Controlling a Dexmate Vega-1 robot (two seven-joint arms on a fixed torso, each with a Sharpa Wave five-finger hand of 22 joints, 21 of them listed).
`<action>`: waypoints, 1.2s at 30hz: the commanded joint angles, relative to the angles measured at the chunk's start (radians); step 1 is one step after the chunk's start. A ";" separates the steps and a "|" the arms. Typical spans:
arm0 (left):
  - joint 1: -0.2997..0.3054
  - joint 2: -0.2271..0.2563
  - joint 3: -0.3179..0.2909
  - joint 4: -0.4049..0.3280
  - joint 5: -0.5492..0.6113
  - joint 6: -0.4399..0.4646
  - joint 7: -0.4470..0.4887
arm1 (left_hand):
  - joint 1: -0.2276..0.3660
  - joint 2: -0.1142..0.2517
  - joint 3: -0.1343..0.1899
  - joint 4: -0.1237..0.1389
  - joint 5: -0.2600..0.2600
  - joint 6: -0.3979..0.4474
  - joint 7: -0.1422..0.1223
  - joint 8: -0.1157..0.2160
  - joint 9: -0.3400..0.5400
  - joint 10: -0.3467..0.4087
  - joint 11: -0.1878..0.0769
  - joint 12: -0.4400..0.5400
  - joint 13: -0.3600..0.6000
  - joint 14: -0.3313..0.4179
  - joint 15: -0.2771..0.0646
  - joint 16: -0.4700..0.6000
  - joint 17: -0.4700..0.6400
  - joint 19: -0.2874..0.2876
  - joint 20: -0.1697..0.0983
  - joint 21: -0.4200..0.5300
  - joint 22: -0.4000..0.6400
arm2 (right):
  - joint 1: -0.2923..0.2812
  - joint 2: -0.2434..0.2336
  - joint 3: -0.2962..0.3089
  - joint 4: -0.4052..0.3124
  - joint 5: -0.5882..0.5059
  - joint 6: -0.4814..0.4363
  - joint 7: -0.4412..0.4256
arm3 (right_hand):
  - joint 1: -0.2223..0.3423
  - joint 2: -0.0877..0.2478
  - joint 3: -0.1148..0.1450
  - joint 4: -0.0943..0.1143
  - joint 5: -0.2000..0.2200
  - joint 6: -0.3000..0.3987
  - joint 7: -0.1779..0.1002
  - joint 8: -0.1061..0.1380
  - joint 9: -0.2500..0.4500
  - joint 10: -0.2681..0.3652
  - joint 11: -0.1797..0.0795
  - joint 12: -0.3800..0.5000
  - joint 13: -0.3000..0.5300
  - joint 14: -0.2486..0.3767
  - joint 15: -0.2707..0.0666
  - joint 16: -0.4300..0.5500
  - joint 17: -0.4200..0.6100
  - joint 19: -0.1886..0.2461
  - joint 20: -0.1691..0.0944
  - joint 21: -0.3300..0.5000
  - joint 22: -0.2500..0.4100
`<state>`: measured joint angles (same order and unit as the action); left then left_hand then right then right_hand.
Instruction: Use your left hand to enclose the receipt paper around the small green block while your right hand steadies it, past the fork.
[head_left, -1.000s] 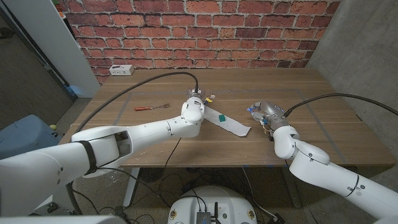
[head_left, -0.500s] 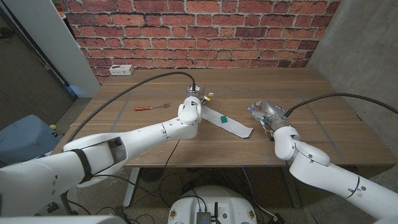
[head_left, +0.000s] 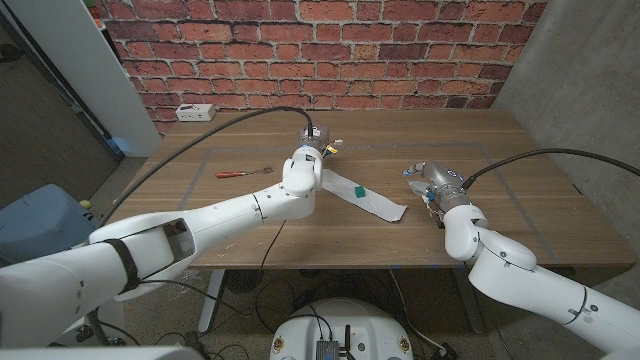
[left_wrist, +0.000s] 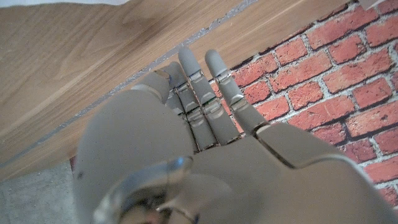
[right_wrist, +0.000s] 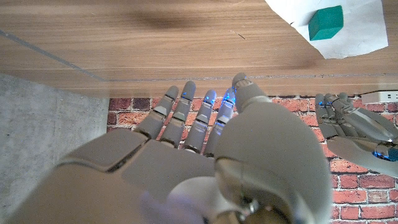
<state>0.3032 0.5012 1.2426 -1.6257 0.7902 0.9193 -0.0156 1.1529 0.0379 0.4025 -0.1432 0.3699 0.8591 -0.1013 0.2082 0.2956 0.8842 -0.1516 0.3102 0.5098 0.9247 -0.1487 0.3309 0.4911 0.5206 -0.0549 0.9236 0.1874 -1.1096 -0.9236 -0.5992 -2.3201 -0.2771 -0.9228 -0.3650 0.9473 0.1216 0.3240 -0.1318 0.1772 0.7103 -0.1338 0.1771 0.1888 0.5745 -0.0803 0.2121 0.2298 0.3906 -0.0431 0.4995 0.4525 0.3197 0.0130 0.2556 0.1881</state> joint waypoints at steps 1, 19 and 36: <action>-0.014 0.137 0.035 -0.058 0.255 -0.197 -0.082 | -0.042 -0.011 -0.032 0.005 -0.069 -0.066 -0.062 -0.024 -0.021 -0.117 -0.012 -0.047 -0.008 -0.138 -0.074 -0.079 -0.031 -0.144 0.015 -0.047 -0.006 | -0.028 -0.007 0.006 -0.032 0.020 -0.035 -0.022 | -0.022 0.002 -0.006 0.007 -0.002 -0.010 0.003 0.000 0.001 -0.003 0.004 0.003 0.002 -0.006 -0.138 -0.002 0.002 0.003 0.009 -0.001 0.006; 0.098 0.211 -0.217 -0.127 0.189 -0.532 -0.316 | -0.205 -0.026 -0.071 0.052 -0.184 -0.112 -0.052 -0.020 -0.062 -0.239 0.032 -0.098 -0.043 -0.338 -0.004 -0.150 -0.107 -0.258 0.082 -0.114 -0.009 | 0.067 -0.027 -0.121 -0.133 0.015 -0.216 0.058 | -0.047 -0.016 -0.030 0.005 -0.001 0.026 0.002 0.022 0.000 0.021 -0.003 0.025 0.013 0.016 -0.141 0.010 0.018 -0.001 0.021 -0.002 0.006; 0.166 0.258 -0.299 -0.165 0.305 -0.682 -0.376 | -0.288 -0.137 -0.133 0.030 -0.165 -0.166 -0.118 -0.026 -0.091 -0.377 0.020 -0.121 -0.076 -0.538 0.023 -0.156 -0.183 -0.372 0.112 -0.196 -0.008 | 0.220 0.019 -0.310 -0.169 0.047 -0.419 0.057 | 0.004 0.020 0.010 -0.021 0.010 0.083 -0.015 0.035 -0.002 0.069 -0.040 0.045 0.013 0.027 -0.143 -0.004 0.017 0.014 0.008 0.005 0.007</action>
<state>0.4261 0.7317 0.9970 -1.7696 1.0173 0.3328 -0.3490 0.8588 -0.0784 0.2762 -0.1079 0.1970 0.6990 -0.2122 0.1877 0.2048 0.5191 -0.1297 0.1880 0.4356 0.4001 -0.0449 0.1735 0.3141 0.1582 0.0568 0.7336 0.1768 -0.9720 -0.9369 -0.8044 -2.4733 -0.2587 -1.2258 -0.3006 0.9412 0.1411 0.3246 -0.1546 0.1815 0.7862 -0.1448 0.2075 0.1860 0.6326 -0.1195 0.2517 0.2414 0.4285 -0.0477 0.5027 0.4713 0.3326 0.0216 0.2555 0.1934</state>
